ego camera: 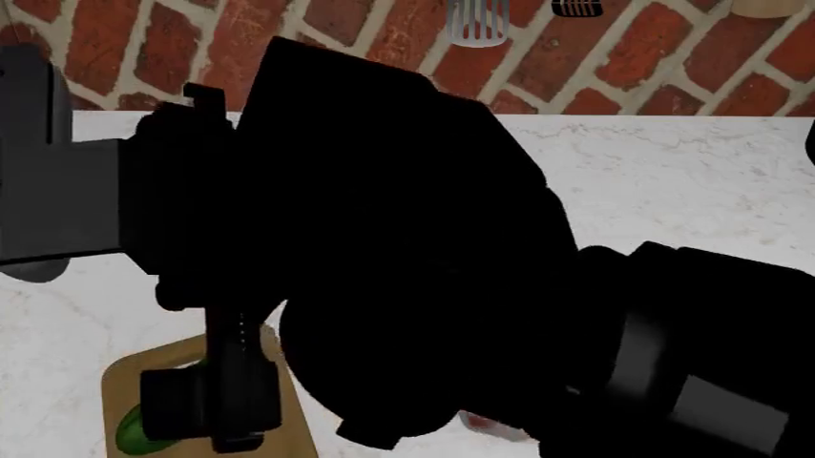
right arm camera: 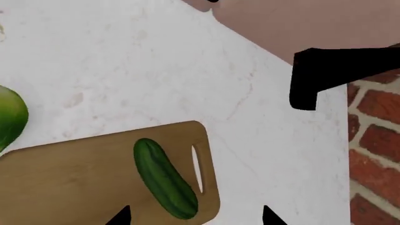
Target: Clear the non-vegetable object off the cutting board and place the vegetables onto it.
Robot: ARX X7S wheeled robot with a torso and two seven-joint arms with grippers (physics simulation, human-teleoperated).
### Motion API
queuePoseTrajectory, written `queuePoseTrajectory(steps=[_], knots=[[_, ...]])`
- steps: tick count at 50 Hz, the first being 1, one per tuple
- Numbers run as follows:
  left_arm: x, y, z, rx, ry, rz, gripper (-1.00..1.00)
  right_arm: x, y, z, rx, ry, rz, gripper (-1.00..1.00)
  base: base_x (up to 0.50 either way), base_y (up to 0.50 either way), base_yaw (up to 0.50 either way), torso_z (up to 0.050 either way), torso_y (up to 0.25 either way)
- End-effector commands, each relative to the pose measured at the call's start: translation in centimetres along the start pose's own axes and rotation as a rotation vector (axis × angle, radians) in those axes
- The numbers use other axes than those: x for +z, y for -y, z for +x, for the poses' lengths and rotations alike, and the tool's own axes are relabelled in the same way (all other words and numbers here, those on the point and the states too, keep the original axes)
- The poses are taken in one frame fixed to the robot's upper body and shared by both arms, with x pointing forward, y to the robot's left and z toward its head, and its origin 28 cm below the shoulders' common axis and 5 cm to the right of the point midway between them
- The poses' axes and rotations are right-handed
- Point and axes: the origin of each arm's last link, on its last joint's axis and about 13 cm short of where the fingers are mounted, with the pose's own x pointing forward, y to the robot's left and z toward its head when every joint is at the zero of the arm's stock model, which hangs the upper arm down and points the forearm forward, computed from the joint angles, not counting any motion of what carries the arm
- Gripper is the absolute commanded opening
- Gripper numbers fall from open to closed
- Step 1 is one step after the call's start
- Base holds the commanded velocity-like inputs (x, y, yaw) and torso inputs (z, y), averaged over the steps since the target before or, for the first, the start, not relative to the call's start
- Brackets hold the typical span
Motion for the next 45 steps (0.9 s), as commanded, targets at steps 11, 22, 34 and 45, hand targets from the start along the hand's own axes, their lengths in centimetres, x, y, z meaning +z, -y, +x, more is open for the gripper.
queuePoseTrajectory(steps=[11,22,34,45], knots=[[0.7,-0.4,0.7,-0.036,0.022,-0.029,1.0,0.9,-7.7,-7.4,-0.285,0.117,-0.003,1.0,0.0,0.0,0.0,0.0,0.0],[0.7,-0.4,0.6,-0.059,0.005,-0.024,1.0,0.6,-12.7,-7.9,-0.322,0.149,0.059,1.0,0.0,0.0,0.0,0.0,0.0],[0.7,-0.4,0.6,-0.053,0.005,-0.024,1.0,2.1,-16.7,-7.9,-0.183,0.27,0.118,1.0,0.0,0.0,0.0,0.0,0.0],[0.7,-0.4,0.6,-0.051,0.007,-0.02,1.0,2.8,-17.4,-7.8,-0.06,0.364,0.203,1.0,0.0,0.0,0.0,0.0,0.0]])
